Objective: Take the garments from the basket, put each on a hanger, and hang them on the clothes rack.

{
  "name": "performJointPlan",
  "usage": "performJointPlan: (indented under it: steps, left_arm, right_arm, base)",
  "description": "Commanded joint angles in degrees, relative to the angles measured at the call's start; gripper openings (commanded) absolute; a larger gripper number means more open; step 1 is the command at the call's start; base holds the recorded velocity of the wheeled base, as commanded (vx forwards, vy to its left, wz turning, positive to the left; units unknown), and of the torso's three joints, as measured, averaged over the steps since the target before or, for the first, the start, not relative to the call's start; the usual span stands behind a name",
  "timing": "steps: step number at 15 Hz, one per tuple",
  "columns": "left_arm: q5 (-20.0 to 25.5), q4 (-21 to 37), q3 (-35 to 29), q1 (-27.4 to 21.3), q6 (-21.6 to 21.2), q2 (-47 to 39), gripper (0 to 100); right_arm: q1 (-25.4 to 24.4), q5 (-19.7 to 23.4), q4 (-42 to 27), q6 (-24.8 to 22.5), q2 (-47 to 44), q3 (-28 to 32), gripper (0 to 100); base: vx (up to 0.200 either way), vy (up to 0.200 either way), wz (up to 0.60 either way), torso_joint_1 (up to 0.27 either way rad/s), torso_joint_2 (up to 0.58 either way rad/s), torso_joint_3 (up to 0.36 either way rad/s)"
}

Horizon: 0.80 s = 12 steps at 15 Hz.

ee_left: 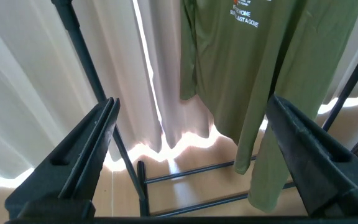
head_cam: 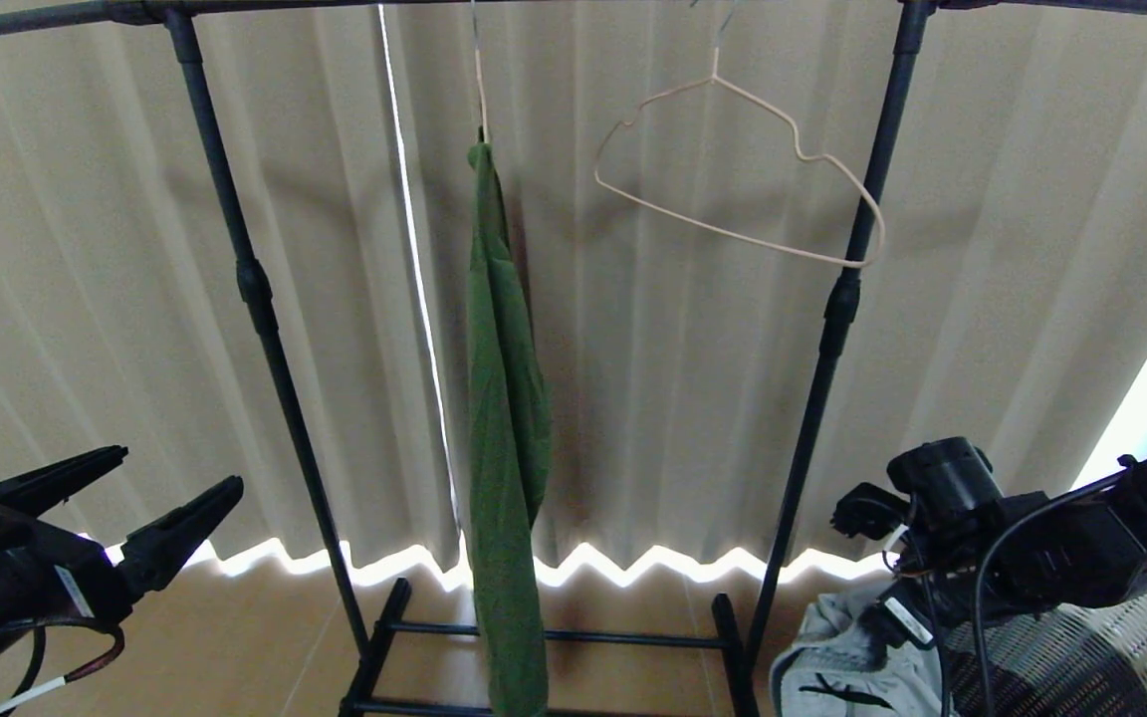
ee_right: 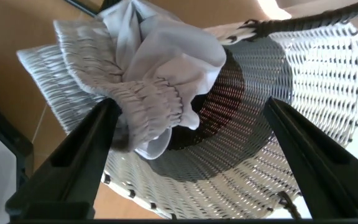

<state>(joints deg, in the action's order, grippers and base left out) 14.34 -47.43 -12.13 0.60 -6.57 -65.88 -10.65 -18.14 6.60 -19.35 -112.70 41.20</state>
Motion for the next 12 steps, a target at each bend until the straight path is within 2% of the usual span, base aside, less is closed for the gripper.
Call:
performJointPlan:
  steps: [1,2,6,8,10,12]
  left_arm:
    - [0.0,0.0,0.0,0.0,0.0,0.0,100]
    - [0.0,0.0,0.0,0.0,0.0,-0.1,100]
    - [0.0,0.0,0.1,0.0,-0.2,-0.1,100]
    - [0.0,0.0,0.2,0.0,-0.2,-0.1,100]
    - [0.0,0.0,0.4,0.0,-0.4,-0.3,100]
    - [0.0,0.0,0.5,0.0,-0.4,-0.3,100]
  right_arm:
    - [0.6,-0.1,0.1,0.0,-1.0,-0.1,100]
    - [0.7,-0.1,0.1,0.0,-1.0,-0.2,0]
    - [0.6,0.0,0.0,0.4,2.8,-1.6,0]
    - [0.5,-0.1,0.0,3.0,6.6,-3.1,0]
    - [0.1,0.5,-0.4,6.3,14.5,-3.7,0]
    - [0.2,0.5,-0.4,6.3,20.7,-3.9,0]
  base:
    - [0.0,0.0,0.0,0.0,0.0,0.0]
    - [0.0,0.0,0.0,0.0,0.0,0.0]
    - [0.0,0.0,0.0,0.0,0.0,0.0]
    - [0.0,0.0,0.0,0.0,0.0,0.0]
    - [0.0,0.0,0.0,0.0,0.0,0.0]
    - [0.0,0.0,0.0,0.0,0.0,0.0]
